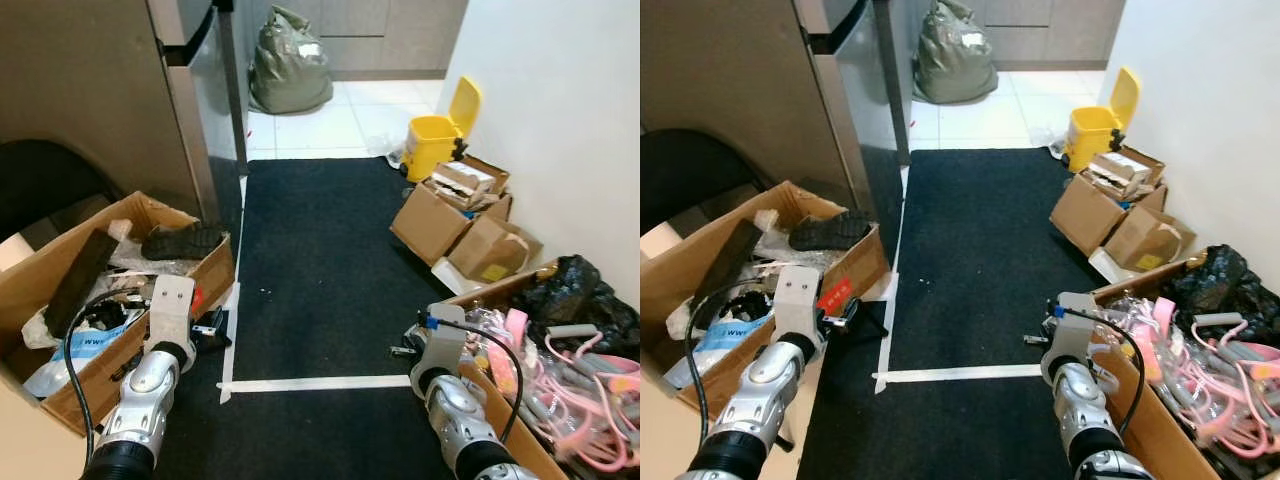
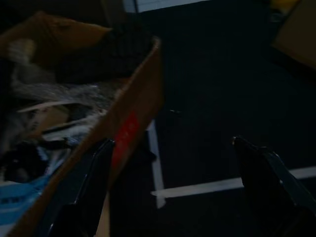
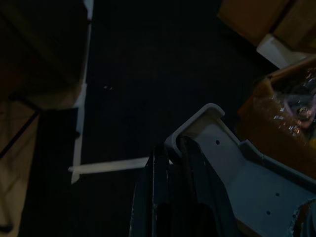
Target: Picking trash to rubbish bin
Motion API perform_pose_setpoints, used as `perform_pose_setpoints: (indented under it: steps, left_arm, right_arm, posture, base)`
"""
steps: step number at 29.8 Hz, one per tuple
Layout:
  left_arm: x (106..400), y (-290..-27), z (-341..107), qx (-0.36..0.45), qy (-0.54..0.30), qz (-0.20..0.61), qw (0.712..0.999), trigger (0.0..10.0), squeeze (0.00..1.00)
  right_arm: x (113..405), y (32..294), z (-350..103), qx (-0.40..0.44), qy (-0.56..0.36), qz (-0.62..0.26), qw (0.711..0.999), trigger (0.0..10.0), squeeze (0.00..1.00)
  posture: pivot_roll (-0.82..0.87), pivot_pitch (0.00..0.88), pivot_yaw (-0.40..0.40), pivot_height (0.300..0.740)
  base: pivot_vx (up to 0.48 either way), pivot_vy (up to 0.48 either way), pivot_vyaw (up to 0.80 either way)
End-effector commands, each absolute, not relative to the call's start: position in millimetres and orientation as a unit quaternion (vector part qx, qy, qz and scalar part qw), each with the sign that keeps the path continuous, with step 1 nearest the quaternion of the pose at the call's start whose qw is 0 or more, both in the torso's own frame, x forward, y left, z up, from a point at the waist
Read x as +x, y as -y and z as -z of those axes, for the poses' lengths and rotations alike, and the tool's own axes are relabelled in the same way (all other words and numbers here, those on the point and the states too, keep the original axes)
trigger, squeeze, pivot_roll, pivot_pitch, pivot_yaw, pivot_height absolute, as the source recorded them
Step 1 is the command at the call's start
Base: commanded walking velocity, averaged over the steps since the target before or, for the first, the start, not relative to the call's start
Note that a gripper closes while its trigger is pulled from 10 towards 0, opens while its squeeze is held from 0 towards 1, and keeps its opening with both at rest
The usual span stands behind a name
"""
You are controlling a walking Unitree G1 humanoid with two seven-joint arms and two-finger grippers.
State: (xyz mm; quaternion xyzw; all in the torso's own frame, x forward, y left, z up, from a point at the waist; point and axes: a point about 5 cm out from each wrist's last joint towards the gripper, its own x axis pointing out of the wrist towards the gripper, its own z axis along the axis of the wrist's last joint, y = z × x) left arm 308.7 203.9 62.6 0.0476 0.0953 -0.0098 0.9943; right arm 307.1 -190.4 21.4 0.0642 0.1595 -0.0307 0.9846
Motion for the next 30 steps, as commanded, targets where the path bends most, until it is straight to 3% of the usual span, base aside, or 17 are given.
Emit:
perform_pose_setpoints:
  steps: [1,8,30]
  left_arm:
    - [305,-205,-57,0.052,-0.109,0.012,0.993,10.0,0.00]
    - [305,-205,-57,0.052,-0.108,0.013,0.993,10.0,0.00]
    - [306,-204,-59,0.053,-0.105,0.015,0.993,10.0,0.00]
  right_arm:
    - [306,192,-20,0.062,-0.162,0.034,0.984,10.0,0.00]
    - [308,192,-23,0.065,-0.156,0.033,0.985,10.0,0.00]
    - [319,187,-38,0.075,-0.120,0.027,0.990,10.0,0.00]
  posture:
    - [0.06,0.091,0.029,0.740]
    - [0.06,0.091,0.030,0.740]
    - [0.07,0.093,0.031,0.740]
  base:
    - [0.300,0.000,0.00]
    - [0.298,0.000,0.28]
    - [0.296,0.000,0.70]
